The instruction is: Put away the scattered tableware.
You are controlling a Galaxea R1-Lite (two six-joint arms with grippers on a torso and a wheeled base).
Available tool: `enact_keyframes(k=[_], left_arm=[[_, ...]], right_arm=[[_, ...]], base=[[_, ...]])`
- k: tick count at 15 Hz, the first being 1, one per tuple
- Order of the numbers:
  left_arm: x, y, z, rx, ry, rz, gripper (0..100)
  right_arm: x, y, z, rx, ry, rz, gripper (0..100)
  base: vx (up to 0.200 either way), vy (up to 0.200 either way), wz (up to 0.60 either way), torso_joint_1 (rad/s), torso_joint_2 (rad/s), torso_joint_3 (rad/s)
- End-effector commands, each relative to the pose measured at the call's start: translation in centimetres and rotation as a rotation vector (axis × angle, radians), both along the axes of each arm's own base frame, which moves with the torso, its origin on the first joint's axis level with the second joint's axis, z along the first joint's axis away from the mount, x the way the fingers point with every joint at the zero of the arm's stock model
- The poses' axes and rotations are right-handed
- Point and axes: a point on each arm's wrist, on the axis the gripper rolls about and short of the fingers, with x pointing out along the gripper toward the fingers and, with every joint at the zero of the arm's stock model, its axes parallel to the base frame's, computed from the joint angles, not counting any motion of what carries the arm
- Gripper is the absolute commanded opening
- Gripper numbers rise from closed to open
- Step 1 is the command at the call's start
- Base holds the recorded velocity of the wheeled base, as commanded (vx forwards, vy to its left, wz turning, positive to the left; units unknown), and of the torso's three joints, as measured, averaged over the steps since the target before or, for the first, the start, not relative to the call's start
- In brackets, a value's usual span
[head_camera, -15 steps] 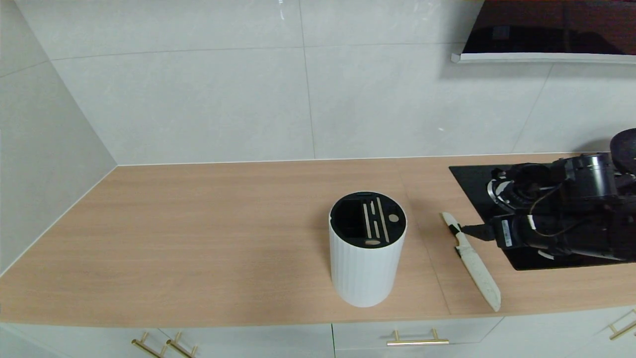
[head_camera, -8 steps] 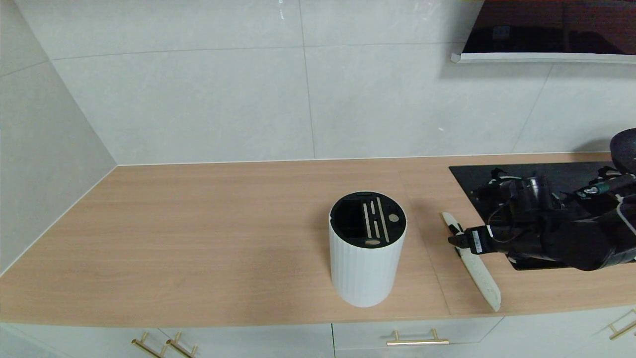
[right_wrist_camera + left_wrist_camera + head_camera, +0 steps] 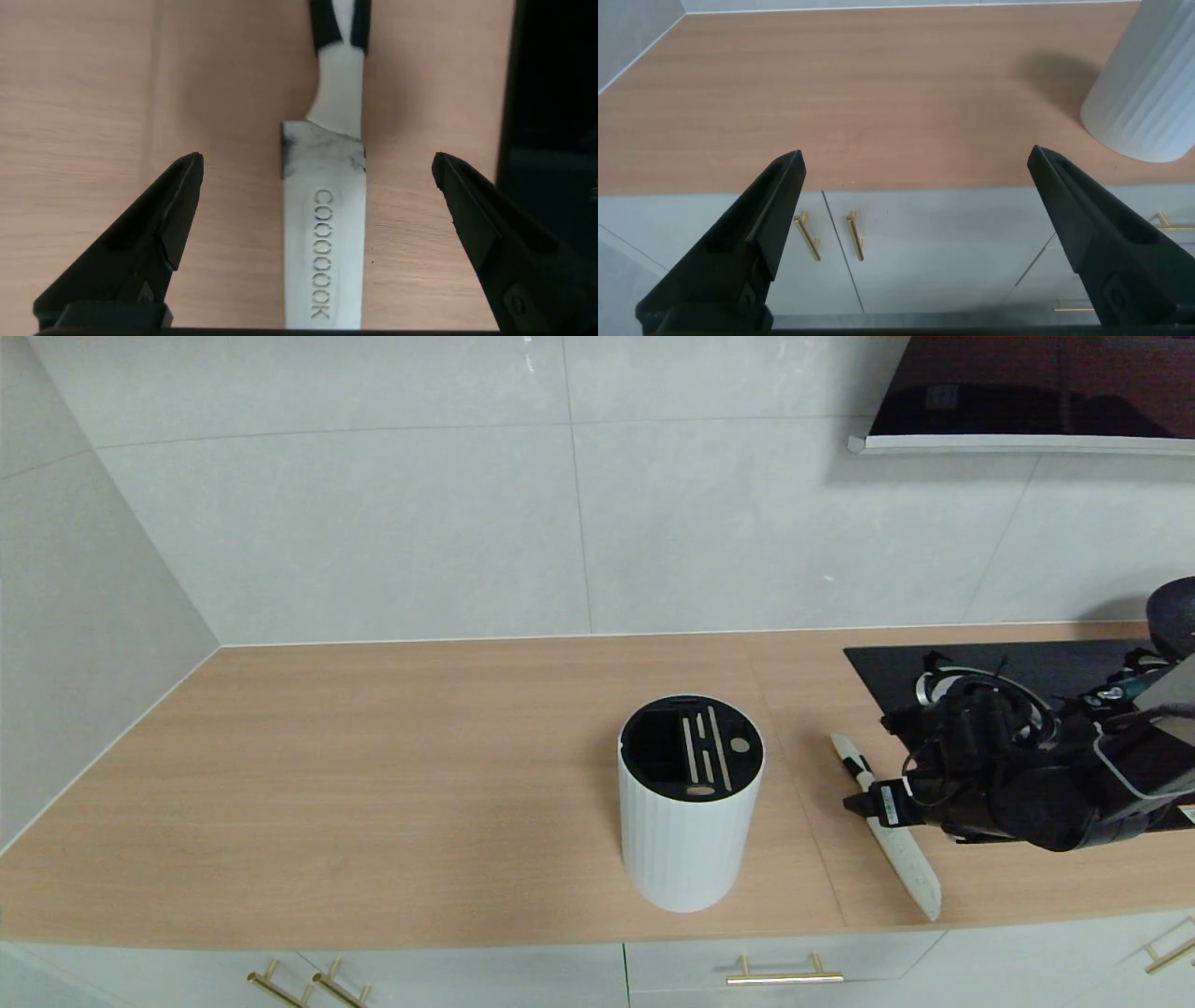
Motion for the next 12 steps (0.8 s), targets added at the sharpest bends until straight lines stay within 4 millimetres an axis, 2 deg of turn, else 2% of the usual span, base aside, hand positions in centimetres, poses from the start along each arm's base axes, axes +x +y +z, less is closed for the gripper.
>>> enact_keyframes(k=[1, 12], left_arm=[[0.0, 0.0, 0.0, 0.000, 0.001, 0.001, 100], [0.0, 0.0, 0.0, 0.000, 0.001, 0.001, 100]], right_arm=[[0.2, -0.1, -0.9, -0.003, 0.022, -0.002, 100], [0.9, 0.0, -2.4, -0.003, 0.026, -0.006, 100]], base=[[0.000, 0.000, 0.00, 0.000, 0.00, 0.000], [0.000, 0.000, 0.00, 0.000, 0.00, 0.000]])
